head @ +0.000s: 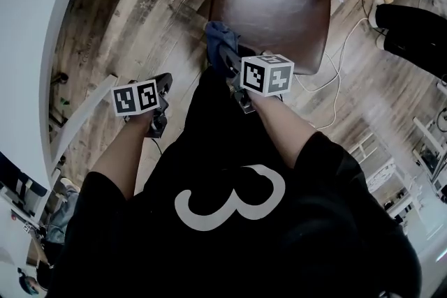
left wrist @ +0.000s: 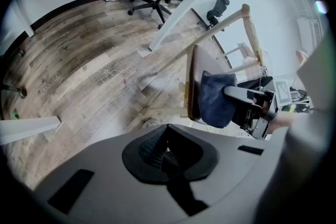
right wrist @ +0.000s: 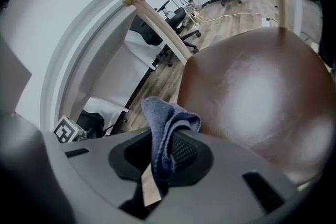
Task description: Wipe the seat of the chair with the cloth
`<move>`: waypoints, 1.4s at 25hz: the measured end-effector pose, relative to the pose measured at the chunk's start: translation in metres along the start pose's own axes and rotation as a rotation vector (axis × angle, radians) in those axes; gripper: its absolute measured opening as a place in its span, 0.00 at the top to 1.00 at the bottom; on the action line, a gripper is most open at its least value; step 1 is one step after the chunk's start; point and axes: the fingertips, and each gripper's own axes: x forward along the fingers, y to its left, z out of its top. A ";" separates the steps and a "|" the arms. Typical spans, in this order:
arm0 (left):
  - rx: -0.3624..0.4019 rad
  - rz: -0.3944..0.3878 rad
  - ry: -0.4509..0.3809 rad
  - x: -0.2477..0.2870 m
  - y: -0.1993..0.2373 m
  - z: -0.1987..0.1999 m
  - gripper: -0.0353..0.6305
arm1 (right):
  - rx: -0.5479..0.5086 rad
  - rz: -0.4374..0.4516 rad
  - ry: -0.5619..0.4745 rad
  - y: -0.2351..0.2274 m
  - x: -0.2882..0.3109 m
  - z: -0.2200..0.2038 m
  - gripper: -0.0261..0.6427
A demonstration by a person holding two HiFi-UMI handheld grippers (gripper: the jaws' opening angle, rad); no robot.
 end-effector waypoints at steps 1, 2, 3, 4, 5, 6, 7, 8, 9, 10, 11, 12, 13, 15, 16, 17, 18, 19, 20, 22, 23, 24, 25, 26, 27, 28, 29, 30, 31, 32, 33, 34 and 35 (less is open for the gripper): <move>0.004 0.004 0.007 0.000 0.003 -0.002 0.93 | -0.002 -0.010 0.012 -0.002 0.006 -0.004 0.87; 0.007 0.008 0.013 0.001 0.005 -0.004 0.93 | -0.005 -0.019 0.026 -0.004 0.012 -0.008 0.87; 0.008 0.014 0.017 0.001 0.007 -0.005 0.93 | -0.013 -0.026 0.038 -0.005 0.017 -0.012 0.87; 0.006 0.019 0.019 0.002 0.008 -0.006 0.93 | -0.031 -0.035 0.048 -0.006 0.021 -0.014 0.87; 0.005 0.021 0.019 0.003 0.007 -0.006 0.93 | -0.060 -0.048 0.054 -0.007 0.023 -0.016 0.87; 0.006 0.022 0.019 0.004 0.006 -0.006 0.93 | -0.098 -0.064 0.058 -0.010 0.024 -0.017 0.87; 0.010 0.020 0.019 0.005 0.003 -0.006 0.93 | -0.135 -0.079 0.059 -0.013 0.023 -0.017 0.87; 0.018 0.017 0.018 0.006 0.001 -0.004 0.93 | -0.162 -0.090 0.058 -0.016 0.023 -0.018 0.87; 0.026 0.016 0.016 0.007 -0.002 -0.002 0.93 | -0.174 -0.098 0.055 -0.020 0.023 -0.019 0.87; 0.032 0.014 0.012 0.008 -0.004 0.000 0.93 | -0.172 -0.105 0.051 -0.023 0.022 -0.020 0.87; 0.035 0.014 0.009 0.008 -0.006 0.002 0.93 | -0.162 -0.112 0.046 -0.027 0.021 -0.020 0.87; 0.037 0.014 0.006 0.008 -0.008 0.003 0.93 | -0.152 -0.120 0.039 -0.031 0.019 -0.021 0.87; 0.039 0.013 0.006 0.009 -0.011 0.003 0.93 | -0.146 -0.128 0.033 -0.035 0.017 -0.021 0.87; 0.046 0.010 0.011 0.013 -0.018 0.002 0.93 | -0.143 -0.144 0.021 -0.044 0.010 -0.021 0.87; 0.052 0.009 0.016 0.016 -0.021 0.000 0.93 | -0.142 -0.154 0.016 -0.049 0.006 -0.020 0.87; 0.059 0.008 0.022 0.019 -0.025 -0.002 0.93 | -0.139 -0.166 0.012 -0.055 0.002 -0.020 0.87; 0.067 0.006 0.028 0.022 -0.029 -0.003 0.93 | -0.132 -0.180 0.007 -0.062 -0.002 -0.020 0.87; 0.073 0.003 0.032 0.025 -0.034 -0.005 0.93 | -0.124 -0.195 0.001 -0.070 -0.008 -0.019 0.87; 0.079 -0.002 0.035 0.028 -0.040 -0.005 0.93 | -0.115 -0.211 -0.005 -0.078 -0.013 -0.018 0.87; 0.094 -0.010 0.044 0.032 -0.050 -0.007 0.93 | -0.106 -0.246 -0.013 -0.094 -0.026 -0.015 0.87; 0.106 -0.011 0.053 0.034 -0.055 -0.009 0.93 | -0.105 -0.264 -0.014 -0.102 -0.033 -0.015 0.87; 0.120 -0.010 0.064 0.035 -0.059 -0.010 0.93 | -0.106 -0.282 -0.012 -0.111 -0.041 -0.015 0.87; 0.135 -0.008 0.073 0.035 -0.063 -0.011 0.93 | -0.108 -0.301 -0.009 -0.120 -0.049 -0.015 0.87; 0.150 -0.006 0.079 0.035 -0.068 -0.010 0.93 | -0.107 -0.319 -0.007 -0.130 -0.057 -0.015 0.87; 0.162 -0.004 0.082 0.035 -0.072 -0.008 0.93 | -0.104 -0.335 -0.007 -0.139 -0.064 -0.016 0.87; 0.173 -0.003 0.081 0.036 -0.077 -0.005 0.93 | -0.095 -0.349 -0.007 -0.149 -0.071 -0.016 0.87; 0.180 -0.004 0.078 0.037 -0.082 -0.003 0.93 | -0.081 -0.359 -0.009 -0.159 -0.078 -0.017 0.87; 0.183 -0.004 0.076 0.038 -0.087 -0.001 0.93 | -0.064 -0.367 -0.012 -0.168 -0.084 -0.017 0.87; 0.185 -0.005 0.075 0.040 -0.090 0.000 0.93 | -0.046 -0.373 -0.016 -0.176 -0.089 -0.018 0.87; 0.186 -0.004 0.075 0.042 -0.094 0.000 0.93 | -0.033 -0.380 -0.022 -0.183 -0.095 -0.019 0.87; 0.189 -0.004 0.078 0.045 -0.097 -0.002 0.93 | -0.027 -0.388 -0.027 -0.189 -0.101 -0.020 0.87; 0.194 -0.005 0.081 0.047 -0.100 -0.003 0.93 | -0.029 -0.398 -0.029 -0.194 -0.107 -0.021 0.87; 0.199 -0.006 0.084 0.049 -0.103 -0.006 0.93 | -0.038 -0.410 -0.027 -0.200 -0.113 -0.022 0.87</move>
